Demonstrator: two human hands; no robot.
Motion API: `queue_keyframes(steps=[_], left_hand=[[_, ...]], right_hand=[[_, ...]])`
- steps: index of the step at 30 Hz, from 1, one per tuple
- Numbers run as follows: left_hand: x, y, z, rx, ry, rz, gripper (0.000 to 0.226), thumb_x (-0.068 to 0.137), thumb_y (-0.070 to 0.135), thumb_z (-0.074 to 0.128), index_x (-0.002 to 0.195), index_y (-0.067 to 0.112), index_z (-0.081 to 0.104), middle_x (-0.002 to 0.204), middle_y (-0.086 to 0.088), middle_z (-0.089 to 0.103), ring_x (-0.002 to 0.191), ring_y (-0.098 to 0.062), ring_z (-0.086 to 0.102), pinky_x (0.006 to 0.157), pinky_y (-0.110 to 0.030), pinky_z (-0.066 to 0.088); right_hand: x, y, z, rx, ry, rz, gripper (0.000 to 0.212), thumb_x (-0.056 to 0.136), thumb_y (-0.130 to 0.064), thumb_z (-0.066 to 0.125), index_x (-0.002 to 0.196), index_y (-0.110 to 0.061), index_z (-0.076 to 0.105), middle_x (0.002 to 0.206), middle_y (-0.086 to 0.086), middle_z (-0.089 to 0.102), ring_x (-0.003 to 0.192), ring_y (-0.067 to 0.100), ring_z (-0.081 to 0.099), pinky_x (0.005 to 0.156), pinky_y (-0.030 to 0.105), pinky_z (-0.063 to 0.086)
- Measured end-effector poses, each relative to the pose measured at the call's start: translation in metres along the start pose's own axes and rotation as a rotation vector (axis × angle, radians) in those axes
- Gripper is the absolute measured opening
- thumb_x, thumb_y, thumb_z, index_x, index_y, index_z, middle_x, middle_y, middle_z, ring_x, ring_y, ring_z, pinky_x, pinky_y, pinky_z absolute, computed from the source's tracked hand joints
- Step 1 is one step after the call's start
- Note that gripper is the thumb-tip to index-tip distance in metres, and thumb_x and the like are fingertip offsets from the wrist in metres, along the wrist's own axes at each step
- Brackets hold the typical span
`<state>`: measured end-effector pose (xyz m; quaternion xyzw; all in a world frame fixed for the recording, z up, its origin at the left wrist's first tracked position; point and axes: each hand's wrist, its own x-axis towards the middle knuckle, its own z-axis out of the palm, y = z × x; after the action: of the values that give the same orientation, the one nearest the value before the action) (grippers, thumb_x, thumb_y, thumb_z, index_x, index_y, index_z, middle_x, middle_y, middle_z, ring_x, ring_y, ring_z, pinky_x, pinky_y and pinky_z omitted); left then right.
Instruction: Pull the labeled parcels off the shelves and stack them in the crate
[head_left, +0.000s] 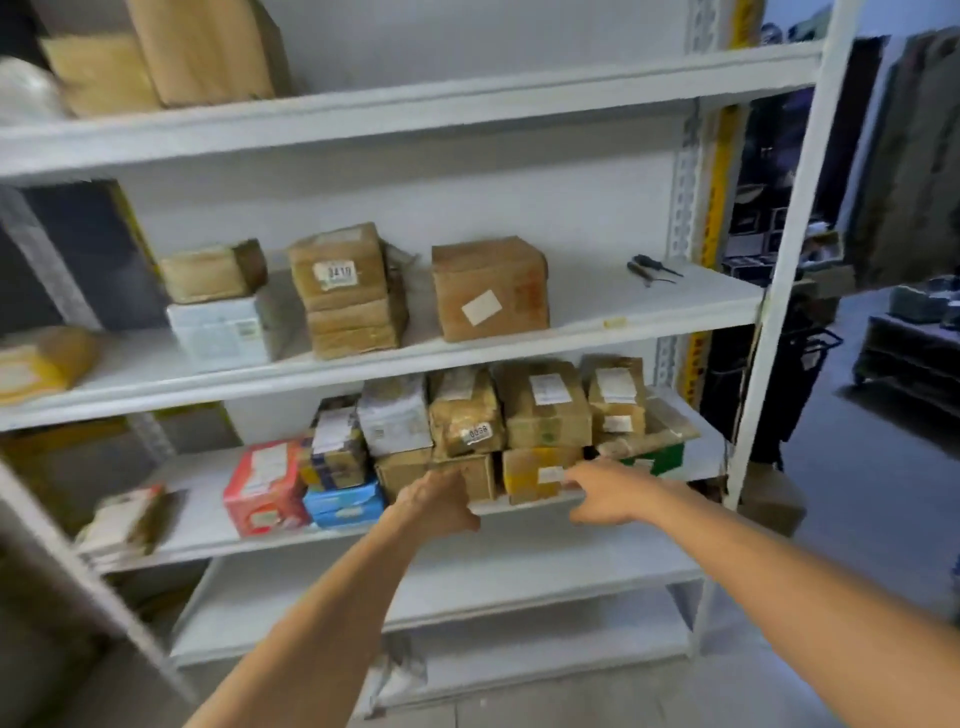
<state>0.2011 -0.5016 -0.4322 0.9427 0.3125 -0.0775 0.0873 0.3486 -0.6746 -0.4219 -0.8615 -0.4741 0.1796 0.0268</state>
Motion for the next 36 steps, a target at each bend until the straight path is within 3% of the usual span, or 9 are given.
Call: queue_keyframes(steps=[4, 8, 14, 17, 26, 30, 36], left_hand=[[-0.031, -0.057, 0.005, -0.039, 0.038, -0.150, 0.043, 0.083, 0.037, 0.068, 0.121, 0.018, 0.063, 0.124, -0.005, 0.061, 0.113, -0.025, 0.058, 0.093, -0.034, 0.049], [-0.051, -0.107, 0.012, -0.079, -0.004, -0.261, 0.045, 0.084, 0.037, 0.068, 0.123, 0.015, 0.062, 0.126, -0.008, 0.059, 0.113, -0.025, 0.057, 0.091, -0.032, 0.049], [-0.063, -0.181, 0.009, -0.116, -0.016, -0.356, 0.041, 0.086, 0.038, 0.067, 0.120, 0.016, 0.063, 0.120, -0.004, 0.062, 0.104, -0.021, 0.060, 0.082, -0.029, 0.050], [-0.061, -0.219, 0.004, -0.156, 0.005, -0.385, 0.039, 0.087, 0.035, 0.067, 0.120, 0.015, 0.061, 0.118, -0.004, 0.062, 0.098, -0.018, 0.059, 0.074, -0.025, 0.045], [-0.033, -0.328, 0.012, -0.233, 0.027, -0.435, 0.043, 0.086, 0.034, 0.068, 0.123, 0.015, 0.058, 0.125, -0.007, 0.059, 0.110, -0.025, 0.059, 0.091, -0.034, 0.051], [-0.014, -0.359, 0.023, -0.276, 0.003, -0.466, 0.044, 0.085, 0.037, 0.070, 0.122, 0.014, 0.060, 0.126, -0.008, 0.060, 0.109, -0.026, 0.059, 0.093, -0.038, 0.052], [0.031, -0.390, 0.028, -0.297, -0.023, -0.485, 0.045, 0.086, 0.038, 0.068, 0.124, 0.014, 0.059, 0.126, -0.010, 0.061, 0.112, -0.028, 0.059, 0.092, -0.036, 0.049]], right_hand=[[0.026, -0.067, 0.009, -0.048, -0.001, -0.167, 0.054, 0.091, -0.031, 0.063, 0.136, -0.006, 0.048, 0.134, 0.013, 0.054, 0.120, 0.028, 0.053, 0.097, 0.038, 0.047], [0.047, -0.118, 0.024, -0.111, -0.036, -0.263, 0.053, 0.087, -0.034, 0.066, 0.130, -0.006, 0.052, 0.130, 0.014, 0.056, 0.114, 0.030, 0.056, 0.095, 0.043, 0.048], [0.090, -0.178, 0.029, -0.134, -0.022, -0.329, 0.059, 0.085, -0.038, 0.067, 0.134, -0.012, 0.049, 0.131, 0.009, 0.053, 0.113, 0.024, 0.055, 0.093, 0.038, 0.049], [0.113, -0.209, 0.035, -0.115, -0.024, -0.355, 0.053, 0.086, -0.038, 0.067, 0.130, -0.013, 0.050, 0.123, 0.007, 0.054, 0.101, 0.019, 0.055, 0.080, 0.030, 0.048], [0.189, -0.315, 0.069, -0.117, -0.061, -0.395, 0.052, 0.090, -0.037, 0.061, 0.132, -0.010, 0.049, 0.134, 0.009, 0.053, 0.117, 0.025, 0.053, 0.096, 0.039, 0.047], [0.218, -0.340, 0.090, -0.096, -0.073, -0.399, 0.058, 0.091, -0.036, 0.059, 0.140, -0.010, 0.040, 0.146, 0.010, 0.041, 0.129, 0.028, 0.045, 0.104, 0.042, 0.042], [0.275, -0.358, 0.100, -0.004, -0.113, -0.377, 0.063, 0.091, -0.034, 0.060, 0.142, -0.007, 0.034, 0.139, 0.014, 0.044, 0.126, 0.030, 0.046, 0.102, 0.039, 0.042]])
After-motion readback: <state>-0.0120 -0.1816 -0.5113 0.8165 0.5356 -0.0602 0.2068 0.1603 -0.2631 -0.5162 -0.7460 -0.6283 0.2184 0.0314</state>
